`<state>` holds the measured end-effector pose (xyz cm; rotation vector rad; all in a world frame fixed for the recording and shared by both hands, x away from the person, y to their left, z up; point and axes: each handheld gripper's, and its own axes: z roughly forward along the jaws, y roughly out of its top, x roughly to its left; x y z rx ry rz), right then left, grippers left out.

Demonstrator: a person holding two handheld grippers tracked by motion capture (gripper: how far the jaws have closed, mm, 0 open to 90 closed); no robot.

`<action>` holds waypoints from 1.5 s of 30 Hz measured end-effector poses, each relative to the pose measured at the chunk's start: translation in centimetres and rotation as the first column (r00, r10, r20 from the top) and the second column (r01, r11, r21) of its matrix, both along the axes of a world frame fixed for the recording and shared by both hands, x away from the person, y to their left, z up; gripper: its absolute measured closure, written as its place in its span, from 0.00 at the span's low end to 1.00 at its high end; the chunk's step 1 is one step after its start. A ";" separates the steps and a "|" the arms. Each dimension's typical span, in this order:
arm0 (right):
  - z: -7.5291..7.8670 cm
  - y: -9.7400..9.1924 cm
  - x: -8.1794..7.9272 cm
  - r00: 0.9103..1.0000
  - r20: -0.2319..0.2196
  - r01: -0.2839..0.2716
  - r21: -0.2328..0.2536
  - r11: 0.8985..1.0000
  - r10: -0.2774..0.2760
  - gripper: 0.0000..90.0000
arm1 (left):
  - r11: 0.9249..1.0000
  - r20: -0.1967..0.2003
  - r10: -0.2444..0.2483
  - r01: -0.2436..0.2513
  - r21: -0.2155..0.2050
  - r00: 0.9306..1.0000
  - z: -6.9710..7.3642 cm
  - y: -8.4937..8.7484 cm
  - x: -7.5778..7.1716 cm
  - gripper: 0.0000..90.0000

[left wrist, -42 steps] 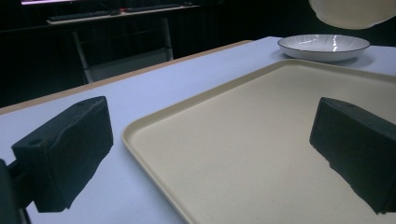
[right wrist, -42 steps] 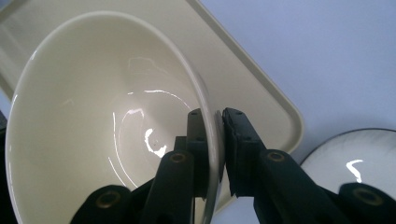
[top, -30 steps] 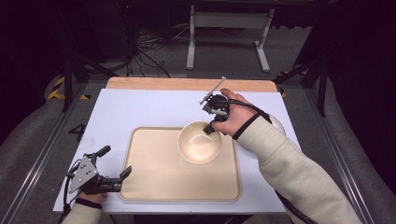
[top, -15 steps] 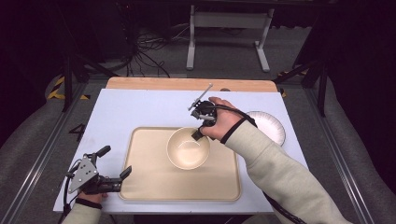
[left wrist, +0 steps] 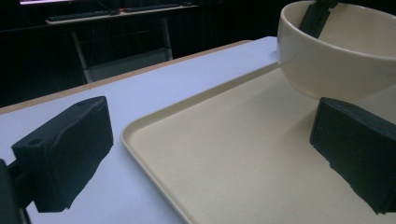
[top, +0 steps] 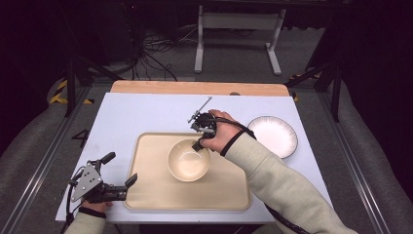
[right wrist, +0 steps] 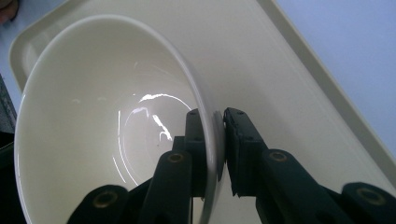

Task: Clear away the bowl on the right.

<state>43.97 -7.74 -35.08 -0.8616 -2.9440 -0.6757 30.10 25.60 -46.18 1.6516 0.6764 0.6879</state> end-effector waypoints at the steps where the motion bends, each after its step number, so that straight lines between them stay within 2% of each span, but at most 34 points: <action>1: -0.2 0.1 0.0 1.000 -0.008 0.006 0.001 1.000 -0.006 0.89 | 1.000 0.000 0.000 0.000 0.000 1.000 0.0 0.0 0.0 0.00; 16: -2.6 0.6 0.8 1.000 -0.029 0.008 -0.022 1.000 -0.009 0.89 | 1.000 0.000 -0.002 0.002 0.003 1.000 0.0 0.0 0.0 0.00; 28: -3.7 0.7 1.1 0.998 -0.060 0.016 -0.005 1.000 -0.016 0.88 | 1.000 -0.001 -0.001 0.001 0.001 1.000 0.0 -0.1 0.0 0.00; 39: -3.9 0.7 1.4 0.999 -0.041 -0.008 0.000 1.000 0.008 0.89 | 1.000 -0.001 -0.001 0.001 0.000 1.000 0.0 -0.1 0.0 0.00; 45: -4.3 0.7 1.5 1.000 -0.020 -0.013 -0.026 1.000 0.012 0.83 | 1.000 -0.002 -0.001 0.001 0.002 1.000 0.0 -0.1 0.0 0.00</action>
